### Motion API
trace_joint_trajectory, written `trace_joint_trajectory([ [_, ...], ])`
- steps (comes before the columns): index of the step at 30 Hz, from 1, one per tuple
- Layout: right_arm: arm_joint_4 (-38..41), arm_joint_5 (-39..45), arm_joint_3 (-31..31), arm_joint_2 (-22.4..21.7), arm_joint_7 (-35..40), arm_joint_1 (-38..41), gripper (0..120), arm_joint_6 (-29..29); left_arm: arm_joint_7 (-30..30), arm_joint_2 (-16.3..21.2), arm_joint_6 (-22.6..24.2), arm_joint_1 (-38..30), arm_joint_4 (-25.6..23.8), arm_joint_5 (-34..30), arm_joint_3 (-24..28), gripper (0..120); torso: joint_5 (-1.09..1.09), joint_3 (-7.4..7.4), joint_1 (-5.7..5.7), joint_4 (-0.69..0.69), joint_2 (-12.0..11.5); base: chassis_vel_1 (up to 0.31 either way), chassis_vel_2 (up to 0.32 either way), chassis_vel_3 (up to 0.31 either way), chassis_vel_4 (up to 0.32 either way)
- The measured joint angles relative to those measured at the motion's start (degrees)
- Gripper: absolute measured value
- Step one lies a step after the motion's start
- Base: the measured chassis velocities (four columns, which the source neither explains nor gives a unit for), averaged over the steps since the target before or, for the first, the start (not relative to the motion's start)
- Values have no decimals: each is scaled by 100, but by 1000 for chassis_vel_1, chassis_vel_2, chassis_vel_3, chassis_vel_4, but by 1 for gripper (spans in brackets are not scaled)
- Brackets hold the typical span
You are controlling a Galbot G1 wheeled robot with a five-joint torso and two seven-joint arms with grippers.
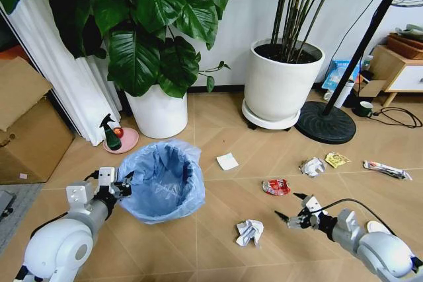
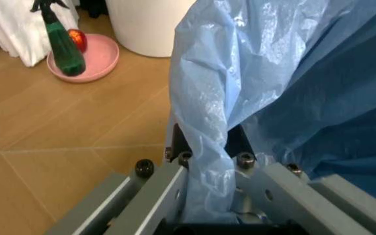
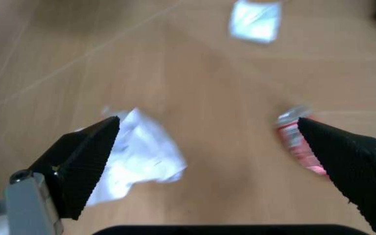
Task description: Pick up the trash bin and place the garbage on the floor into it.
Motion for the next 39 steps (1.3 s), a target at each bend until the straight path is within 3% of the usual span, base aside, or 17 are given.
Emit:
trace_joint_trajectory([
  [5, -255, -224, -529, -20, -58, 209, 100, 63, 0, -22, 0, 16, 1, 24, -30, 0, -1, 0, 0, -1, 0, 0, 0, 0, 0],
  [10, -769, -673, -1067, 306, 30, 492, 100, 189, 1, -60, 0, 16, 38, 97, -8, 0, -1, 0, 0, -1, 0, 0, 0, 0, 0],
  [23, -1644, -1258, -1516, 1025, 228, 1187, 100, 538, 14, -51, 0, -24, 110, 127, 64, 0, -1, 0, 0, -1, 0, 0, 0, 0, 0],
  [33, -1703, -1228, -1637, 1094, 362, 1405, 98, 494, 27, -35, 5, -44, 163, 122, 78, 0, -1, 0, 0, 0, 0, 0, 0, 0, 0],
  [35, -1617, -1227, -1579, 1072, 392, 1315, 90, 414, 32, -36, 9, -61, 169, 122, 89, 0, 1, 0, 0, -1, 0, 0, 0, 0, 0],
  [39, -1384, -1252, -1438, 932, 438, 1162, 90, 368, 85, -39, 13, -72, 190, 125, 90, 0, -3, 0, 0, -2, 0, 0, 0, 0, 0],
])
